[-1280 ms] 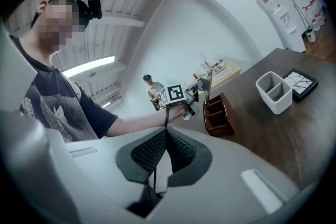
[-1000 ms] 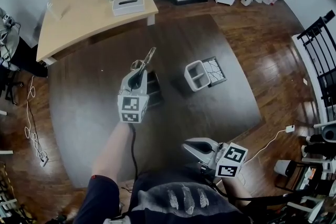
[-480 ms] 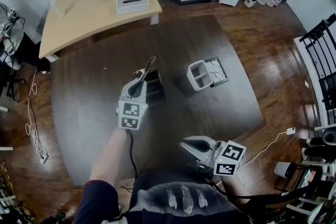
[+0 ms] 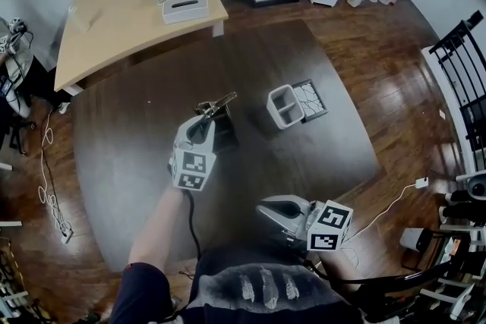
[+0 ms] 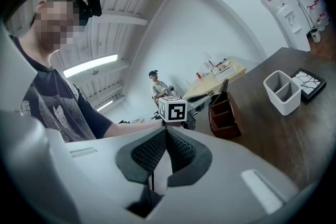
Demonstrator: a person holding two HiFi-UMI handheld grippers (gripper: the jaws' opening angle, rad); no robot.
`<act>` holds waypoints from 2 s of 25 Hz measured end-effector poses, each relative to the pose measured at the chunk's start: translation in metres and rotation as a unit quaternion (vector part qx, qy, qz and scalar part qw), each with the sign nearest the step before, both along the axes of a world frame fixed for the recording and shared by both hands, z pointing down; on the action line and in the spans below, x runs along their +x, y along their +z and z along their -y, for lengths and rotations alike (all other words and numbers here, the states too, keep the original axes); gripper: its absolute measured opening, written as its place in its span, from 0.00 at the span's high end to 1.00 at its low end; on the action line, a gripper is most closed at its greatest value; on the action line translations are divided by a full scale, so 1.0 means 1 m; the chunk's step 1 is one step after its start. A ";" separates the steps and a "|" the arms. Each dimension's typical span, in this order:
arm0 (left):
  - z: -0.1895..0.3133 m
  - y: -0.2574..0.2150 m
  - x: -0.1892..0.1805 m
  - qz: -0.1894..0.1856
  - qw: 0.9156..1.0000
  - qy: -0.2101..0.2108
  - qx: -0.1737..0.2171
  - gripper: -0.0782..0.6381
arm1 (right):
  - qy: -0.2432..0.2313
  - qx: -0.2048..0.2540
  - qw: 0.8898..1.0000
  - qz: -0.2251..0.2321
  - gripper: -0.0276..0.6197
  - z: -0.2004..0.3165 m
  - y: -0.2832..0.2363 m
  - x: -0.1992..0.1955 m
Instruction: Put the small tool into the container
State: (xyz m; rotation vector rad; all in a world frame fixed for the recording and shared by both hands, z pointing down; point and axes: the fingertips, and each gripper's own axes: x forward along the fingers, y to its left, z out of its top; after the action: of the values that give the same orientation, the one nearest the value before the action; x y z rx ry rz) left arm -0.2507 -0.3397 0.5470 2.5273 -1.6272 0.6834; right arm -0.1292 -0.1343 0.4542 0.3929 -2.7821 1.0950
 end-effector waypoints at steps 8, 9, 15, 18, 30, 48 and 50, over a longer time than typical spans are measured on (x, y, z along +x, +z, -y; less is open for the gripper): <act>-0.019 -0.020 -0.006 0.004 1.000 0.005 0.022 0.81 | 0.003 0.000 1.000 -0.002 0.96 -0.003 -0.004 -0.003; -0.024 -0.027 -0.006 0.009 0.999 0.010 0.033 0.81 | 0.005 0.000 1.000 -0.003 0.96 -0.004 -0.004 -0.004; -0.053 -0.067 -0.031 -0.010 0.997 0.011 0.071 0.81 | 0.035 -0.003 0.999 0.007 0.96 0.024 -0.004 -0.015; -0.065 -0.081 -0.025 -0.042 0.996 0.047 0.060 0.82 | 0.082 -0.020 0.996 0.041 0.96 0.045 -0.007 -0.011; -0.100 -0.087 0.042 -0.209 0.954 0.205 -0.062 0.89 | 0.221 -0.009 0.973 0.061 0.96 0.026 -0.028 0.015; -0.186 -0.119 0.267 -0.172 0.916 0.356 -0.064 0.89 | 0.389 0.037 0.908 0.152 0.96 -0.103 -0.052 0.217; -0.202 -0.128 0.294 -0.170 0.911 0.371 -0.058 0.89 | 0.394 0.042 0.904 0.161 0.96 -0.120 -0.054 0.238</act>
State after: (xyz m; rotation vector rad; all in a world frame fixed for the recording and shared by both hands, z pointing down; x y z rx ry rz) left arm 0.0437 -0.1377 0.4187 2.9239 -0.4736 0.3092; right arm 0.1093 -0.0142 0.3998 1.5856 -3.0120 1.2507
